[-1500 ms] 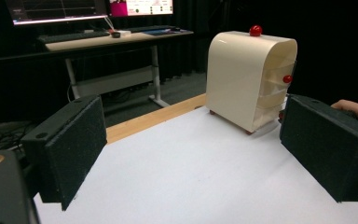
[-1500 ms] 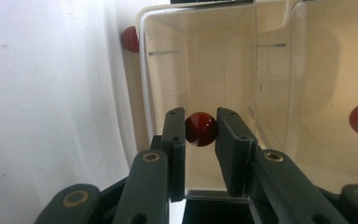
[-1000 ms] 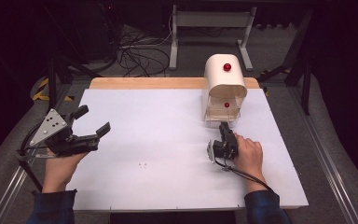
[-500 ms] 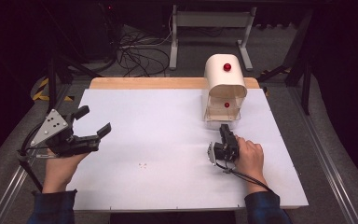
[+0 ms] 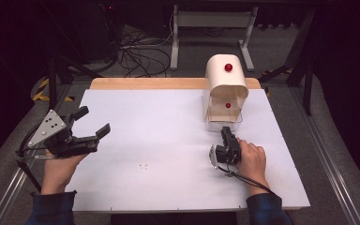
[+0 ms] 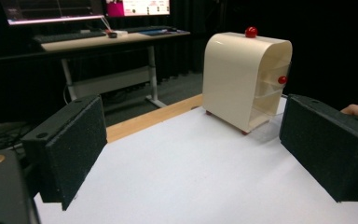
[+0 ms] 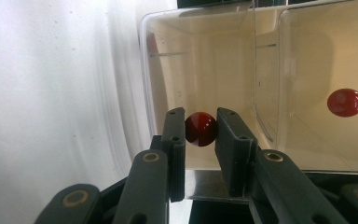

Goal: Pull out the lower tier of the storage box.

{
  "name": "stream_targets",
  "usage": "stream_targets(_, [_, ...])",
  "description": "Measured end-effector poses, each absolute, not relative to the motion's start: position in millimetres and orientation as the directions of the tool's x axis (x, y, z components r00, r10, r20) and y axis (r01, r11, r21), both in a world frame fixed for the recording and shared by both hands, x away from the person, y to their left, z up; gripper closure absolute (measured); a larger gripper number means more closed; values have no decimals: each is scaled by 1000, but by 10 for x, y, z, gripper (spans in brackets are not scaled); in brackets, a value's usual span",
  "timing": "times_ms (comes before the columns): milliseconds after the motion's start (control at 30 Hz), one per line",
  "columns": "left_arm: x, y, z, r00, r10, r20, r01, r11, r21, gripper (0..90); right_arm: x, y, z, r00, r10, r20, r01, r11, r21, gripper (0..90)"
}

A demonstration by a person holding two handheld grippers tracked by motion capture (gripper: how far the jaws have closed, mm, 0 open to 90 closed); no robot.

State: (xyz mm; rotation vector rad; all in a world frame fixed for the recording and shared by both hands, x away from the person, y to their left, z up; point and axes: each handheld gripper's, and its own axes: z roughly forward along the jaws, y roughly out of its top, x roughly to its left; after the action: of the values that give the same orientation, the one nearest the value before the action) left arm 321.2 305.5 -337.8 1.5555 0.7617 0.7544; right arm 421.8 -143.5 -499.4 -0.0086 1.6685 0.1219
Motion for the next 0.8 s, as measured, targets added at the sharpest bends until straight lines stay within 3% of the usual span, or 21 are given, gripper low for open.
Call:
stream_targets(567, [3217, 3044, -3383, 584, 810, 49, 65, -107, 992, 87, 4153, -1455, -4969, -121, 82, -989, -86, 992, 93, 737])
stream_targets(800, [3218, 3044, -3383, 588, 808, 45, 72, -108, 991, 88, 4149, -1444, -4963, -154, 123, -981, -83, 987, 136, 638])
